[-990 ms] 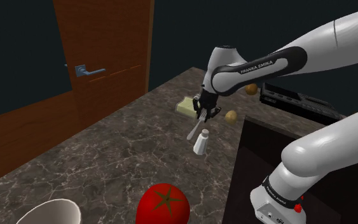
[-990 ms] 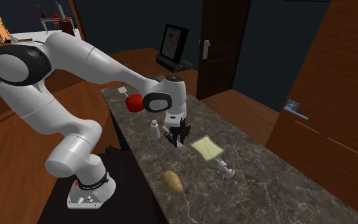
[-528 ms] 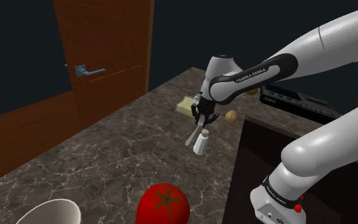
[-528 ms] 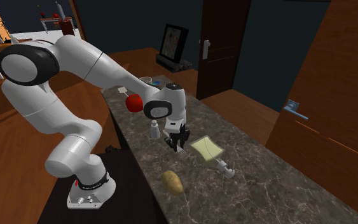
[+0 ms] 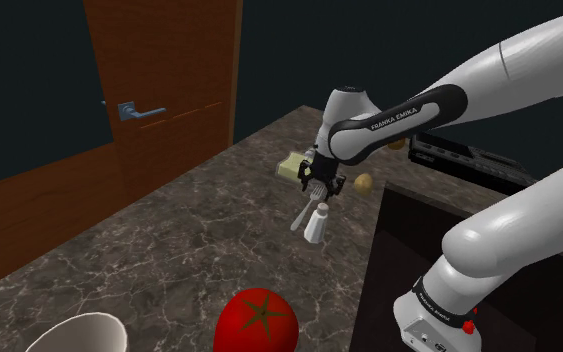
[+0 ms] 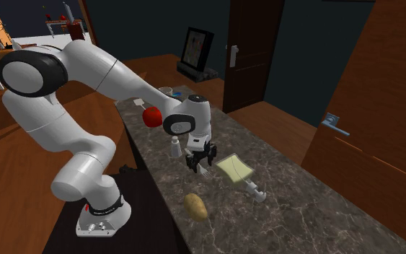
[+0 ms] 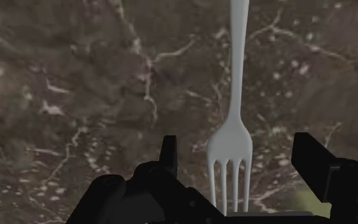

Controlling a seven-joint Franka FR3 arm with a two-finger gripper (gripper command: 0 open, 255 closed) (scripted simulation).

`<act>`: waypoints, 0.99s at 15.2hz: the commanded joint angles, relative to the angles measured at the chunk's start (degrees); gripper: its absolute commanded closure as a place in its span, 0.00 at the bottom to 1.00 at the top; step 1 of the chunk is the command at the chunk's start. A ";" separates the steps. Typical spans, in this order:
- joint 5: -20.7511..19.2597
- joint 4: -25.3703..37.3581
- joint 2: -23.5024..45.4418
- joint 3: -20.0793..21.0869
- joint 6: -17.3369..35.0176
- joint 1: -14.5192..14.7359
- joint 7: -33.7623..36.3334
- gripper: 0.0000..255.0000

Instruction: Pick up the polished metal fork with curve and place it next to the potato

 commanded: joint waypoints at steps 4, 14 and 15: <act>0.00 0.00 0.00 0.00 0.00 0.00 0.00 0.00; 1.52 3.37 -5.63 -1.50 -8.81 1.04 -1.37 0.00; 1.52 3.37 -5.63 -1.50 -8.81 1.04 -1.37 0.00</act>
